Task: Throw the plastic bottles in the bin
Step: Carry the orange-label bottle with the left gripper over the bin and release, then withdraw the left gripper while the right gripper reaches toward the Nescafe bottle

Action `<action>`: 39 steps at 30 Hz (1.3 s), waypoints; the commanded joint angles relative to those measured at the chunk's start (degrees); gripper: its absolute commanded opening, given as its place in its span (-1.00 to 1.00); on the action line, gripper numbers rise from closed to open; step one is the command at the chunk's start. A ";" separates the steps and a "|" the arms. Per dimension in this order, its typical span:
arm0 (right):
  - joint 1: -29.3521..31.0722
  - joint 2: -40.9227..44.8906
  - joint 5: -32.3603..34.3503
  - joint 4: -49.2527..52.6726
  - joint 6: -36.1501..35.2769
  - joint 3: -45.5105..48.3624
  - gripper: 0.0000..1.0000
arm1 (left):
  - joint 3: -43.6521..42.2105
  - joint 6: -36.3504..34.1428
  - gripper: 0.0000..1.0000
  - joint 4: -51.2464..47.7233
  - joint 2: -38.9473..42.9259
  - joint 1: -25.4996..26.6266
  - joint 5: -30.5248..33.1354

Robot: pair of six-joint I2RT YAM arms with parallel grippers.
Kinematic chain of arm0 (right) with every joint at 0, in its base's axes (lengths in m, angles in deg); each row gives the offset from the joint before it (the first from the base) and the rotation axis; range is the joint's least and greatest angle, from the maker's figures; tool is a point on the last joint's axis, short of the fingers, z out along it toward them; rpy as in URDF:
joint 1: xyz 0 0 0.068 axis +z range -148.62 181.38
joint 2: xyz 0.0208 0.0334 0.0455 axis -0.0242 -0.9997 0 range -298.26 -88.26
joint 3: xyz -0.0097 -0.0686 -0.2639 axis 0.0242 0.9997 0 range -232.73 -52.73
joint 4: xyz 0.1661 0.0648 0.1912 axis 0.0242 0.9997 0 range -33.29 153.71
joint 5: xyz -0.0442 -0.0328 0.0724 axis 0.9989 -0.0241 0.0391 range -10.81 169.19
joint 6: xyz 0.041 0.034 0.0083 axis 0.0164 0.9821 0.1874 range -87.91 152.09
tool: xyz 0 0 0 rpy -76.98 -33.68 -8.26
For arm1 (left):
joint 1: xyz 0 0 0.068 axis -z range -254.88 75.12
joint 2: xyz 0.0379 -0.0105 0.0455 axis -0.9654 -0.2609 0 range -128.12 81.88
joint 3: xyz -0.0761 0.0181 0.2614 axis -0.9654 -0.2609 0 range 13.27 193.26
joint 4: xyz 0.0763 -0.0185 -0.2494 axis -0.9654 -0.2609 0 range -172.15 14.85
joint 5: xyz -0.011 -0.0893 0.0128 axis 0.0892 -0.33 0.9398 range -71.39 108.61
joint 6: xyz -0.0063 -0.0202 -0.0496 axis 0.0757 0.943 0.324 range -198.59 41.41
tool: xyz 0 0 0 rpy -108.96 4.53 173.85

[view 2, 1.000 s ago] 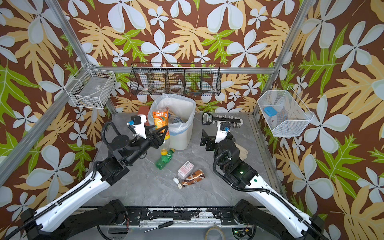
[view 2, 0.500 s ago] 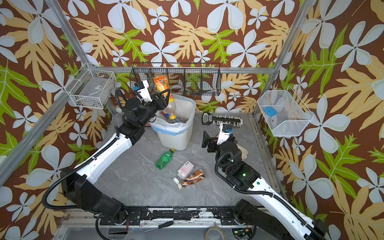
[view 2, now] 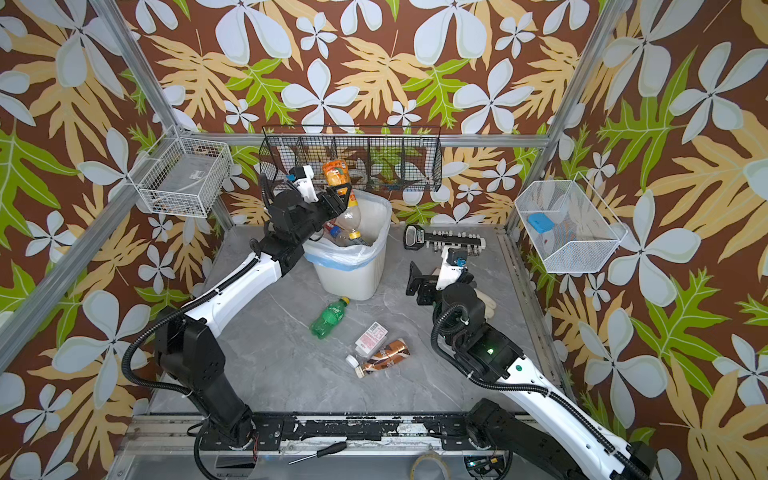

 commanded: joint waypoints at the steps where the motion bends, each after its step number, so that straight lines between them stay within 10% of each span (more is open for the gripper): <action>1: 0.02 -0.62 1.20 -0.06 -1.23 -1.17 0.99 | -0.02 1.52 0.72 -1.45 0.23 -0.74 1.08; 3: 0.01 -0.65 1.24 -0.06 -1.33 -1.15 0.99 | -1.03 2.65 1.00 -1.82 1.21 -1.43 1.27; 15: 0.01 -1.32 0.75 -1.09 0.00 -0.27 1.00 | -10.20 -3.85 1.00 1.29 17.22 -2.87 3.29; 28: -0.03 -4.74 -4.59 3.25 6.17 0.36 0.99 | -59.53 -14.84 0.97 -0.28 51.49 -2.91 6.10; 39: 0.29 -8.97 -11.83 10.74 19.54 0.23 0.90 | -61.14 -12.93 0.96 -0.10 49.99 -2.91 5.61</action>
